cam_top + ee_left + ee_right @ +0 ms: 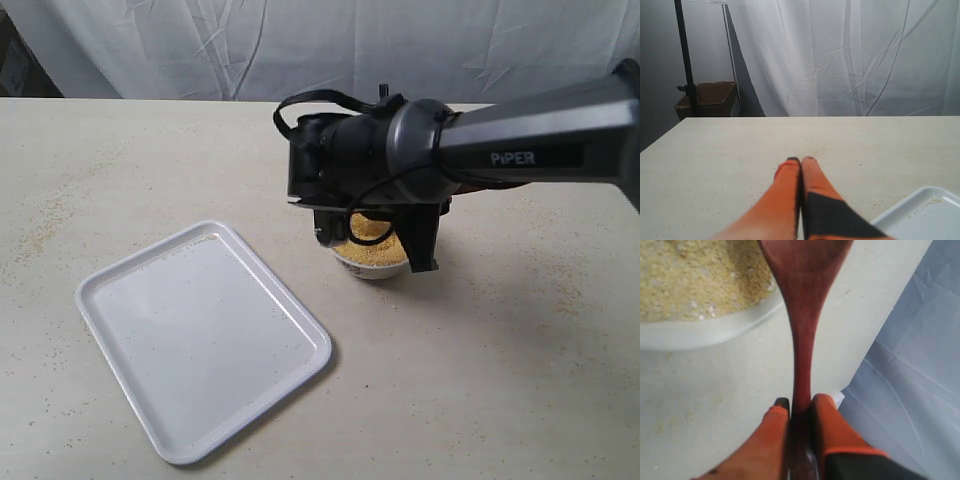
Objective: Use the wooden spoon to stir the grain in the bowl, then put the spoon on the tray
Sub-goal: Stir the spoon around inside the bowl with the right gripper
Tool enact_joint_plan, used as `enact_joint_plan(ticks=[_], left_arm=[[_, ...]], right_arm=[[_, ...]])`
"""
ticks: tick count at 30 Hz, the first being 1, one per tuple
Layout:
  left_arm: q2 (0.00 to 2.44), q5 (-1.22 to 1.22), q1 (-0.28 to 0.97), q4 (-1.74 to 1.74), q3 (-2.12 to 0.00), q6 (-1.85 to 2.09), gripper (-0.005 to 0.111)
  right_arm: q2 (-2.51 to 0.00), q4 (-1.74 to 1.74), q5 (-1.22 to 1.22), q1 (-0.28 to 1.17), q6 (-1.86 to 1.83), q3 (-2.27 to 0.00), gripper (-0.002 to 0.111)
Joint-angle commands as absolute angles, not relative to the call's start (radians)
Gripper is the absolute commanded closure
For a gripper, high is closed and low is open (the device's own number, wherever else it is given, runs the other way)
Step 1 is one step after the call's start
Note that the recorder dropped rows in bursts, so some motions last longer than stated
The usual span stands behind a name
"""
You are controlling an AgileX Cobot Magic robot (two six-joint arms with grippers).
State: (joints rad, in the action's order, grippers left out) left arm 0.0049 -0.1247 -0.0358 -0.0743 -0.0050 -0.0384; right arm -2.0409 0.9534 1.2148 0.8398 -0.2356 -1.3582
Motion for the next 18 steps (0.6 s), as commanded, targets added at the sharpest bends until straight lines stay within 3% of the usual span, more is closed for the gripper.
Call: enact_joint_plan(ticks=[1,18], left_arm=[[0.0,-0.126,-0.03,-0.072,0.0,-0.043,0.106],[0.0,-0.126,-0.03,-0.072,0.0,-0.043,0.106]], right_arm=[[-2.002,0.938,1.221,0.84,-0.235,-1.363,0.109],[-1.899,0.919,1.221,0.84,-0.231,-1.361,0.109]])
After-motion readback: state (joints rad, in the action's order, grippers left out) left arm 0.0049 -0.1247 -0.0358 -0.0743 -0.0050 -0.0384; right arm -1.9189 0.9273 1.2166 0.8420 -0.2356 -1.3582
